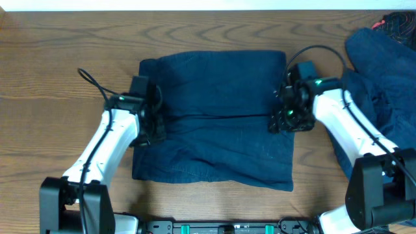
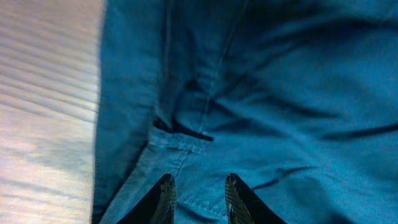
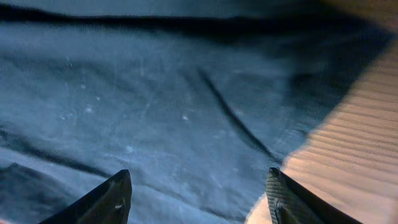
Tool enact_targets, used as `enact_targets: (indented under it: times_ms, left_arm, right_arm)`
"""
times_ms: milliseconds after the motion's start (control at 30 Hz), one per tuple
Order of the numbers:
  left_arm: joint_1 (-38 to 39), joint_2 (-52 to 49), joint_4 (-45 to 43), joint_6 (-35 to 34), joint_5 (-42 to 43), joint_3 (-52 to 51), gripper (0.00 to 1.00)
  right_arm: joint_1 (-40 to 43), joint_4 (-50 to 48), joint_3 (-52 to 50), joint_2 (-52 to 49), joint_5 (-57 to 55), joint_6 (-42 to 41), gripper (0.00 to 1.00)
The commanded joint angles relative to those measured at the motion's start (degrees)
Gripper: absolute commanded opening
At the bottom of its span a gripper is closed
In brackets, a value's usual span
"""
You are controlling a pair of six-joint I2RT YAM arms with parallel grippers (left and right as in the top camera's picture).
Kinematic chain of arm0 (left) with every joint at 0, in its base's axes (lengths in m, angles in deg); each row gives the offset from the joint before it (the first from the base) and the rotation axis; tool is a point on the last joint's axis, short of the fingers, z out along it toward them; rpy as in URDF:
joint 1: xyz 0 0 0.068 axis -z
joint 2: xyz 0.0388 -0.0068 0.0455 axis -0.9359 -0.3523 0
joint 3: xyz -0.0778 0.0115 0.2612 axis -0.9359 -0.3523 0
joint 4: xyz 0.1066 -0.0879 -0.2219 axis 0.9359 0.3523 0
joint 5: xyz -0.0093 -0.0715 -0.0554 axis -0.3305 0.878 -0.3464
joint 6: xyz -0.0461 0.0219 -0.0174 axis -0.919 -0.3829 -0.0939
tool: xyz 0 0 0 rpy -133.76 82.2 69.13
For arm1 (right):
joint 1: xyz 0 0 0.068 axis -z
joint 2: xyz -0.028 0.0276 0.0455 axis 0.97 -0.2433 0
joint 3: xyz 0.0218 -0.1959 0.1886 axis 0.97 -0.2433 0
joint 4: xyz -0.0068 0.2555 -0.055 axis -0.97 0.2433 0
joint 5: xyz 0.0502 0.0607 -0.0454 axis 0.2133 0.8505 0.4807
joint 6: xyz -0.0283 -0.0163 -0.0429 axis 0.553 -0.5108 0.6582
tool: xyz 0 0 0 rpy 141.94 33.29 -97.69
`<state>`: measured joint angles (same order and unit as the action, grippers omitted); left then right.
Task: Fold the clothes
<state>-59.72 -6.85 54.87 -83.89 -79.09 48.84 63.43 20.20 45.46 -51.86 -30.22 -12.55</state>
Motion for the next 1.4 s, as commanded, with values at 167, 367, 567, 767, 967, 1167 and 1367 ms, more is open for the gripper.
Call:
enact_targets:
  times_ms: [167,367,567,767,967,1167,1367]
  left_arm:
    - [0.5,-0.2,-7.3,-0.5,0.9,-6.8,0.30]
    - [0.5,-0.3,-15.3,-0.9,0.8,-10.8,0.30]
    - [0.5,-2.1,-23.7,-1.4,0.6,-13.6,0.30]
    - [0.4,-6.5,-30.6,-1.4,-3.8,-13.6,0.31]
    - [0.3,-7.4,-35.3,-1.4,-4.5,-13.2,0.31]
    - [0.3,-4.6,-25.7,1.0,-4.1,-7.5,0.44]
    - [0.3,6.1,-6.6,1.4,-4.1,0.4,0.59]
  right_arm:
    - [-2.2,-8.6,-10.4,-0.2,0.8,-3.3,0.64]
    - [-2.2,-18.0,-16.2,-0.3,0.7,-3.4,0.63]
    - [-2.1,-28.2,-17.6,-2.0,-4.0,-4.9,0.63]
    - [-1.3,-35.3,-17.5,-6.7,-6.7,-4.8,0.65]
    - [1.9,-38.9,-16.2,-11.3,-6.7,-4.8,0.72]
    - [5.2,-31.8,-9.0,-8.7,-6.2,-3.8,0.82]
    - [5.2,-15.7,0.9,-1.0,-6.2,-1.1,0.93]
